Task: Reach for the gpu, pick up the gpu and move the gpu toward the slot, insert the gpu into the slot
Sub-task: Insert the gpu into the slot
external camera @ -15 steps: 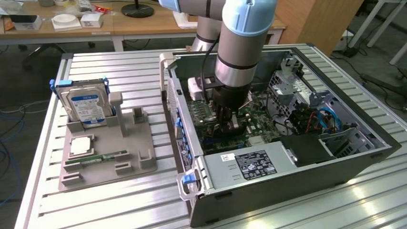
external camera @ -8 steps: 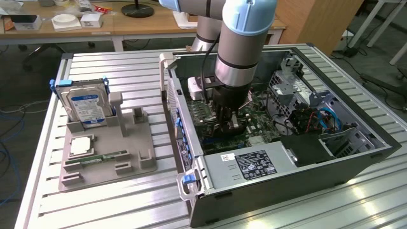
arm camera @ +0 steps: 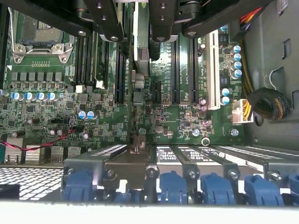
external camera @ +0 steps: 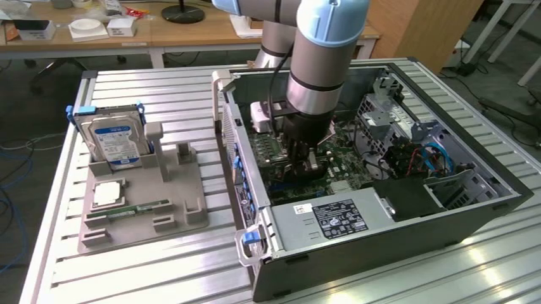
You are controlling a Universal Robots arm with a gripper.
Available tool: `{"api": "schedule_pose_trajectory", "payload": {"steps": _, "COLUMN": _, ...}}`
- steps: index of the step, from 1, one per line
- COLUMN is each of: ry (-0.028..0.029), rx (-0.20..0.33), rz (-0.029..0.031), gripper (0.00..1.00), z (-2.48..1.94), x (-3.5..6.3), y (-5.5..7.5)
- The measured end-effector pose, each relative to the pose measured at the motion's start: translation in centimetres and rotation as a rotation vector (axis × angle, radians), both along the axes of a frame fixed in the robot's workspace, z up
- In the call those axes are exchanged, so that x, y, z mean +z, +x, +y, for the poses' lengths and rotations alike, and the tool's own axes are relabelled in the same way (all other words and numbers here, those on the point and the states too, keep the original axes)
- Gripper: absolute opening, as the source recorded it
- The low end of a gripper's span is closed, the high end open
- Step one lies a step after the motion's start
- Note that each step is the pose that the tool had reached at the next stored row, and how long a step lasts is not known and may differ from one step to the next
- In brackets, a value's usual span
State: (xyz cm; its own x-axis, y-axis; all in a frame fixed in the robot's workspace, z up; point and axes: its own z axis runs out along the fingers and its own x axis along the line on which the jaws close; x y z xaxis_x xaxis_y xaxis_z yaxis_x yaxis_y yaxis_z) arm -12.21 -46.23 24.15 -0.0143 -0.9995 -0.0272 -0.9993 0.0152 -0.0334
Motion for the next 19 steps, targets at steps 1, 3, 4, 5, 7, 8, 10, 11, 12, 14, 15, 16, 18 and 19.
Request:
{"api": "schedule_pose_trajectory", "payload": {"steps": 1, "ry": 0.0000, "rx": 0.000, "rz": 0.0000, "gripper": 0.26, "z": 0.00, "x": 0.00, "y": 0.05}}
{"api": "schedule_pose_trajectory", "payload": {"steps": 3, "ry": 0.0001, "rx": 0.000, "rz": -0.0003, "gripper": 0.26, "z": 0.00, "x": -0.01, "y": 0.08}}
{"api": "schedule_pose_trajectory", "payload": {"steps": 4, "ry": 0.0001, "rx": 0.000, "rz": -0.0003, "gripper": 0.26, "z": 0.00, "x": -0.01, "y": 0.09}}
{"api": "schedule_pose_trajectory", "payload": {"steps": 5, "ry": 0.0001, "rx": 0.000, "rz": -0.0005, "gripper": 0.26, "z": 0.00, "x": 0.00, "y": 0.09}}
{"api": "schedule_pose_trajectory", "payload": {"steps": 7, "ry": 0.0003, "rx": 0.000, "rz": -0.0016, "gripper": 0.26, "z": 0.00, "x": 0.00, "y": 0.10}}
{"api": "schedule_pose_trajectory", "payload": {"steps": 8, "ry": 0.0002, "rx": 0.000, "rz": -0.0022, "gripper": 0.26, "z": 0.00, "x": 0.01, "y": 0.10}}
{"api": "schedule_pose_trajectory", "payload": {"steps": 10, "ry": 0.0000, "rx": 0.000, "rz": -0.0025, "gripper": 0.26, "z": 0.00, "x": -0.03, "y": 0.01}}
{"api": "schedule_pose_trajectory", "payload": {"steps": 11, "ry": -0.0001, "rx": 0.000, "rz": -0.0028, "gripper": 0.26, "z": 0.00, "x": -0.09, "y": -0.06}}
{"api": "schedule_pose_trajectory", "payload": {"steps": 12, "ry": -0.0006, "rx": 0.001, "rz": -0.0026, "gripper": 0.26, "z": -0.01, "x": -0.16, "y": -0.13}}
{"api": "schedule_pose_trajectory", "payload": {"steps": 14, "ry": -0.0010, "rx": 0.001, "rz": -0.0021, "gripper": 0.26, "z": -0.02, "x": -0.30, "y": -0.19}}
{"api": "schedule_pose_trajectory", "payload": {"steps": 15, "ry": -0.0008, "rx": 0.001, "rz": -0.0022, "gripper": 0.26, "z": -0.02, "x": -0.37, "y": -0.20}}
{"api": "schedule_pose_trajectory", "payload": {"steps": 16, "ry": -0.0005, "rx": 0.001, "rz": -0.0024, "gripper": 0.26, "z": -0.02, "x": -0.41, "y": -0.20}}
{"api": "schedule_pose_trajectory", "payload": {"steps": 18, "ry": -0.0003, "rx": 0.001, "rz": -0.0025, "gripper": 0.26, "z": -0.01, "x": -0.42, "y": -0.20}}
{"api": "schedule_pose_trajectory", "payload": {"steps": 19, "ry": -0.0001, "rx": 0.001, "rz": -0.0026, "gripper": 0.26, "z": 0.00, "x": -0.40, "y": -0.20}}
